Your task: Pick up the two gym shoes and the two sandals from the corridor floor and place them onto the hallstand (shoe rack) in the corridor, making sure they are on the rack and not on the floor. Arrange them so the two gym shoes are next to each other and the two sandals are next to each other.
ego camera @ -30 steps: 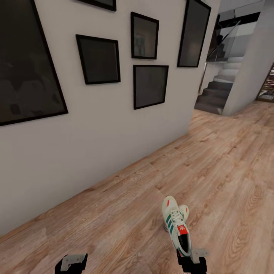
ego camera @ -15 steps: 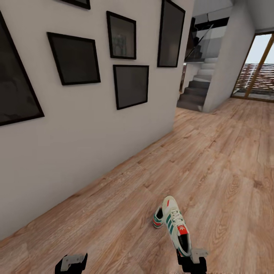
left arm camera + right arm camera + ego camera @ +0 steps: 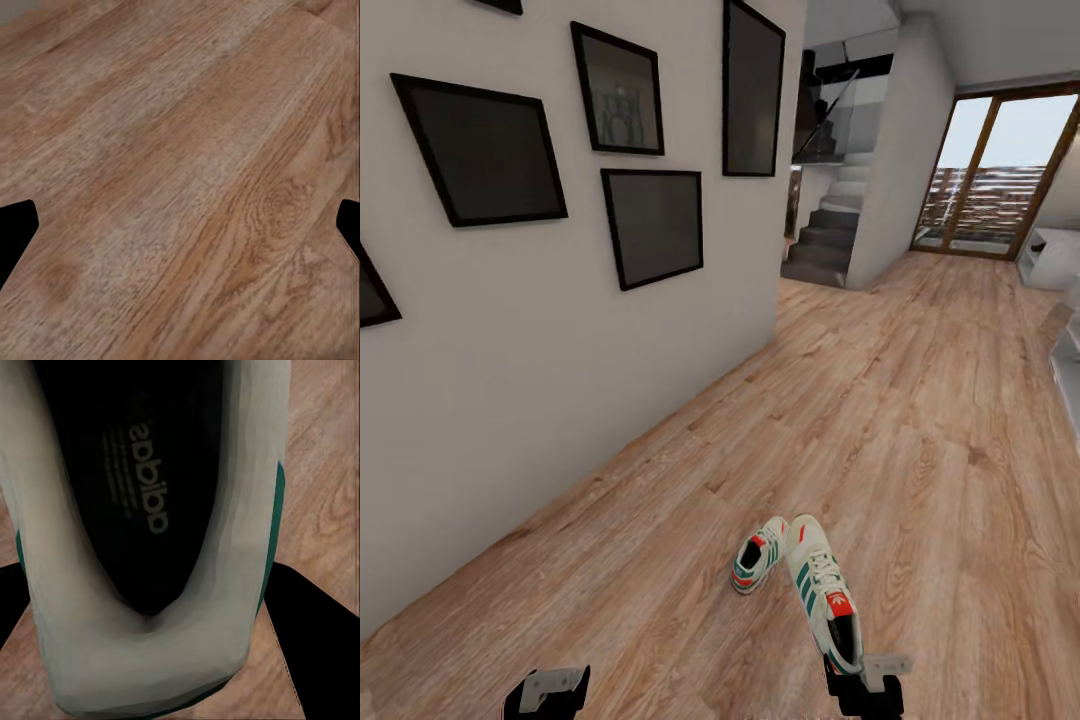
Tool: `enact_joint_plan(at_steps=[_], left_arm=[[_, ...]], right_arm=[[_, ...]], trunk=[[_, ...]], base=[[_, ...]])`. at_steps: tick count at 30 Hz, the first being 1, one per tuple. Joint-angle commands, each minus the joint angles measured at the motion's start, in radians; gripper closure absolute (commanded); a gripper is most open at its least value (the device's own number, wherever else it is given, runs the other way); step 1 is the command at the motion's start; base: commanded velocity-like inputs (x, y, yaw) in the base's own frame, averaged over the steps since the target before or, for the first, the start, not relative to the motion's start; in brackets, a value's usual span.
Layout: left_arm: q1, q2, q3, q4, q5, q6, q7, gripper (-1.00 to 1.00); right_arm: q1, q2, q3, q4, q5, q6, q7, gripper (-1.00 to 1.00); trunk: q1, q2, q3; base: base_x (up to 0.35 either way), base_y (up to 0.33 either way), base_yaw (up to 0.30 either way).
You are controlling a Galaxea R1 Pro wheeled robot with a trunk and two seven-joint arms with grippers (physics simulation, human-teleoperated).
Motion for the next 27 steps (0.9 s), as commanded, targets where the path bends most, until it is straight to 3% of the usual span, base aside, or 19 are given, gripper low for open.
enact_joint_plan(at_steps=[1,27], left_arm=[[-0.001,-0.001,0.008,0.000,-0.010,-0.004,-0.005,-1.00],[-0.001,-0.001,0.008,0.001,-0.010,-0.004,-0.005,-1.00]], right_arm=[[-0.001,0.000,-0.003,0.001,0.006,-0.003,-0.002,1.00],[-0.001,0.005,-0.003,0.001,0.006,-0.002,-0.001,1.00]], trunk=[[0.000,0.000,-0.001],[0.000,0.000,-0.031]], base=[[0.000,0.000,-0.266],[0.000,0.000,-0.212]])
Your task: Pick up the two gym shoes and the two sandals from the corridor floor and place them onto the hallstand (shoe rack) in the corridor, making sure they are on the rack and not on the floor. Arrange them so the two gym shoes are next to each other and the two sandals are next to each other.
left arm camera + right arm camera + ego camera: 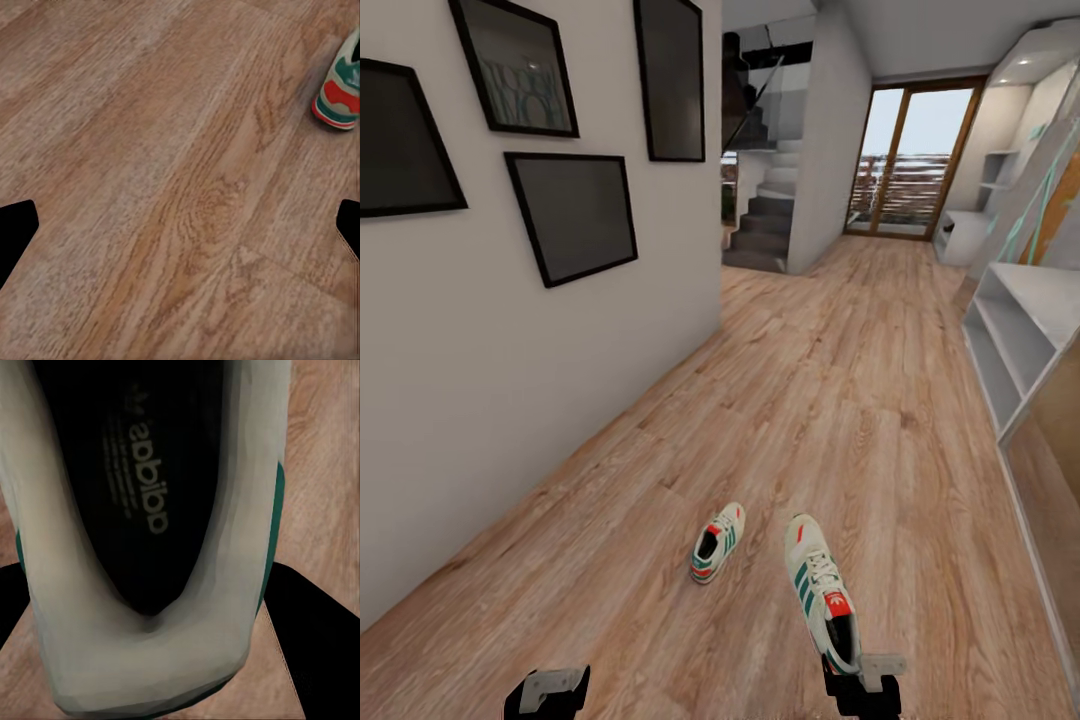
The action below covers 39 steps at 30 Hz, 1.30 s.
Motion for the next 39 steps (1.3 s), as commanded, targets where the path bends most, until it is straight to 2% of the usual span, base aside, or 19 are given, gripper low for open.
enact_joint_plan(at_steps=[1,25,39], left_arm=[[-0.001,-0.001,0.008,0.000,-0.010,-0.004,-0.005,-1.00],[-0.001,-0.001,0.008,0.000,-0.010,-0.004,-0.005,-1.00],[-0.001,-0.001,0.008,-0.001,-0.010,-0.004,-0.005,-1.00]], right_arm=[[-0.001,0.000,-0.003,0.001,0.006,-0.003,-0.002,1.00],[-0.001,0.000,-0.007,0.000,0.003,-0.002,-0.002,1.00],[-0.001,-0.006,-0.006,0.000,0.006,-0.002,0.002,1.00]], trunk=[[0.000,0.000,-0.001],[0.000,0.000,-0.002],[0.000,0.000,-0.002]], base=[[0.000,0.000,-0.268],[0.000,0.000,-0.294],[0.000,0.000,-0.047]])
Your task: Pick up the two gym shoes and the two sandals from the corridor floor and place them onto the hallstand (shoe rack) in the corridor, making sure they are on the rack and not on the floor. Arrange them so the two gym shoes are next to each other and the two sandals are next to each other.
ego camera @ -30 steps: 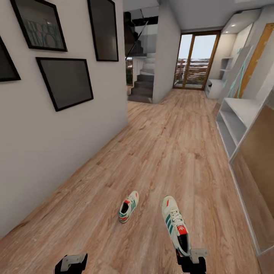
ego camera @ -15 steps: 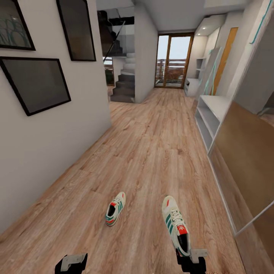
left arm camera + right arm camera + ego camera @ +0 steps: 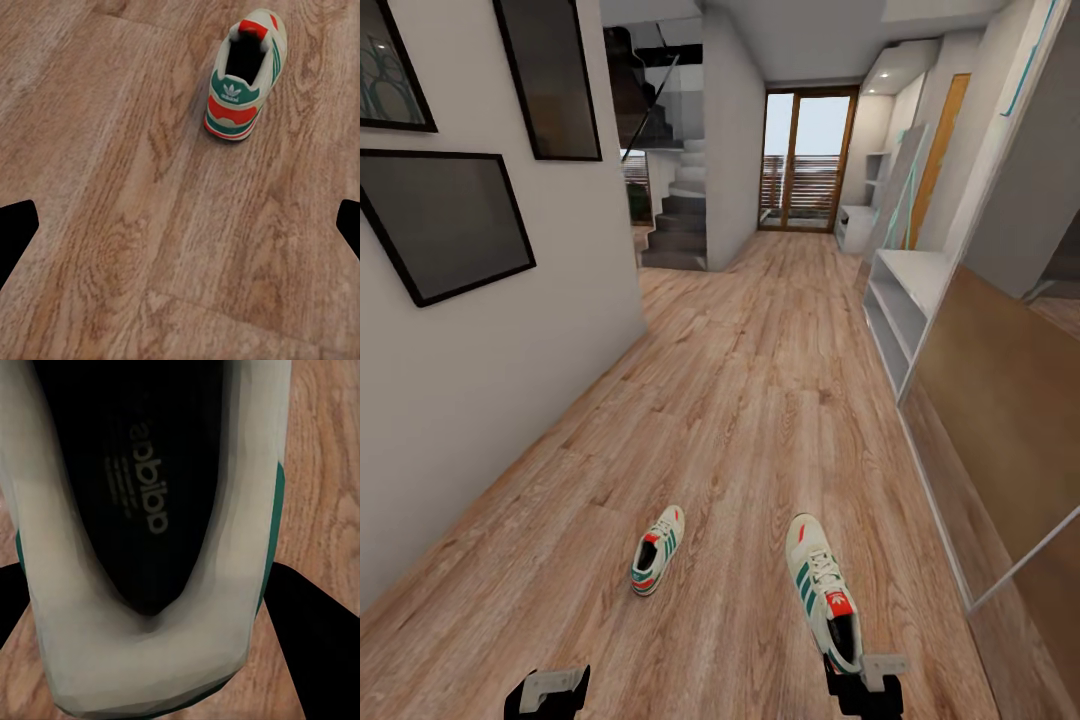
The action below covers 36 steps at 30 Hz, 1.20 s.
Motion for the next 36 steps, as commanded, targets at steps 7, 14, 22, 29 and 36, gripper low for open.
enact_joint_plan(at_steps=[7,14,22,29,36], left_arm=[[-0.001,-0.001,0.009,0.001,-0.010,-0.004,-0.005,-1.00],[-0.001,-0.001,0.009,0.000,-0.010,-0.004,-0.005,-1.00],[-0.001,-0.001,0.009,0.000,-0.010,-0.004,-0.005,-1.00],[-0.001,-0.001,0.009,0.000,-0.010,-0.004,-0.005,-1.00],[-0.001,-0.001,0.009,0.000,-0.010,-0.004,-0.005,-1.00]], right_arm=[[-0.001,0.004,-0.003,0.000,0.004,-0.002,-0.002,1.00],[-0.001,0.007,-0.003,0.000,0.003,-0.003,-0.003,1.00],[-0.001,0.008,-0.003,0.001,0.004,-0.003,-0.004,1.00],[-0.001,0.007,-0.003,0.001,0.005,-0.003,-0.005,1.00],[-0.001,0.006,-0.003,0.001,0.005,-0.002,-0.005,1.00]], trunk=[[0.000,0.000,-0.001],[0.000,0.000,-0.001],[0.000,0.000,-0.001],[0.000,0.000,-0.001],[0.000,0.000,-0.001]], base=[[0.000,0.000,0.000],[0.000,0.000,0.000],[0.062,0.006,0.000],[0.284,0.063,-0.151],[0.319,0.104,-0.281]])
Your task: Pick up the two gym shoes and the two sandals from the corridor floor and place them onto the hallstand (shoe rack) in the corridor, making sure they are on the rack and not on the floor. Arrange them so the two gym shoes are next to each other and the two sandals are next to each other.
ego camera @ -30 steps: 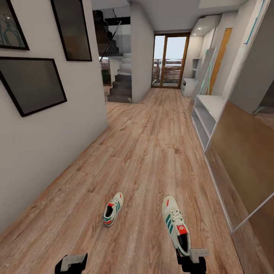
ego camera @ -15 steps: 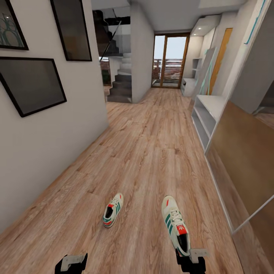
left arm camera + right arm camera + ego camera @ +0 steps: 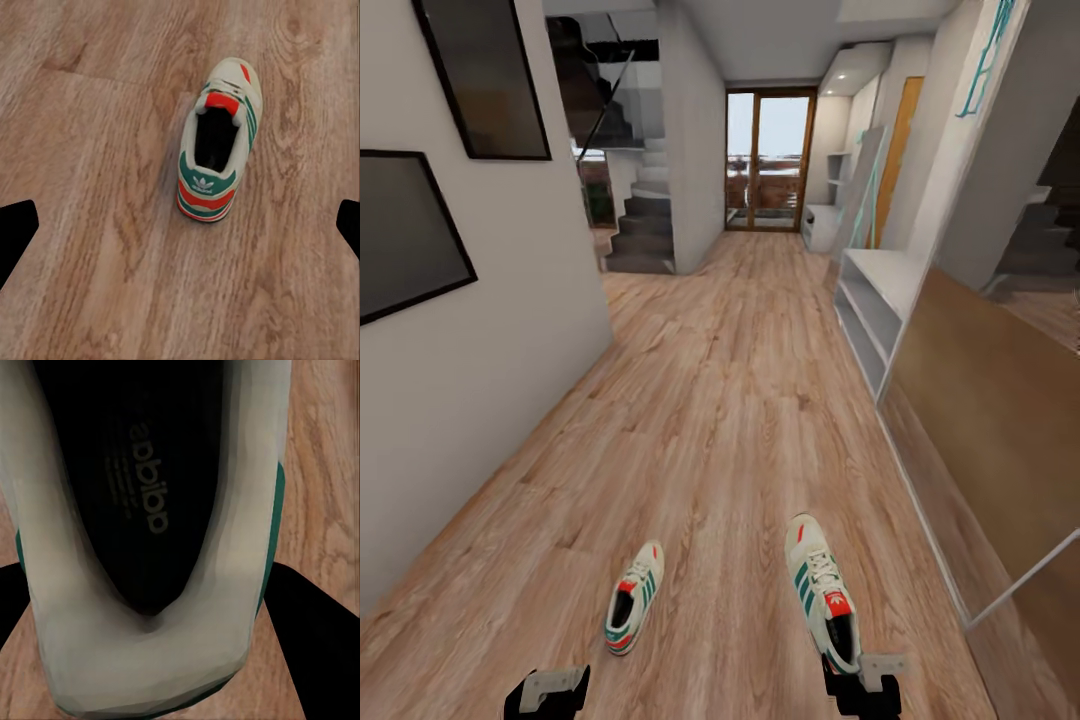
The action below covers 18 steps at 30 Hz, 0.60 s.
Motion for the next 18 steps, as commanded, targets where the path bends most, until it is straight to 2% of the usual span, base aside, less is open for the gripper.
enact_joint_plan(at_steps=[1,7,14,18], left_arm=[[-0.001,-0.001,0.009,0.001,-0.010,-0.004,-0.005,-1.00],[-0.001,0.000,0.009,0.001,-0.010,-0.004,-0.005,-1.00],[-0.001,-0.001,0.009,0.001,-0.010,-0.004,-0.005,-1.00],[-0.001,0.000,0.009,0.001,-0.011,-0.004,-0.005,-1.00]], right_arm=[[-0.001,0.000,-0.003,0.001,0.006,-0.003,-0.002,1.00],[-0.001,0.000,-0.003,0.001,0.006,-0.003,-0.002,1.00],[-0.001,0.000,-0.003,0.001,0.006,-0.003,-0.002,1.00],[-0.001,0.001,-0.003,0.000,0.006,-0.004,-0.003,1.00]], trunk=[[0.000,0.000,-0.001],[0.000,0.000,-0.001],[0.000,0.000,-0.001],[0.000,0.000,-0.001]], base=[[0.306,0.170,-0.295],[0.271,0.220,-0.298],[0.188,0.284,-0.292],[0.130,0.303,-0.132]])
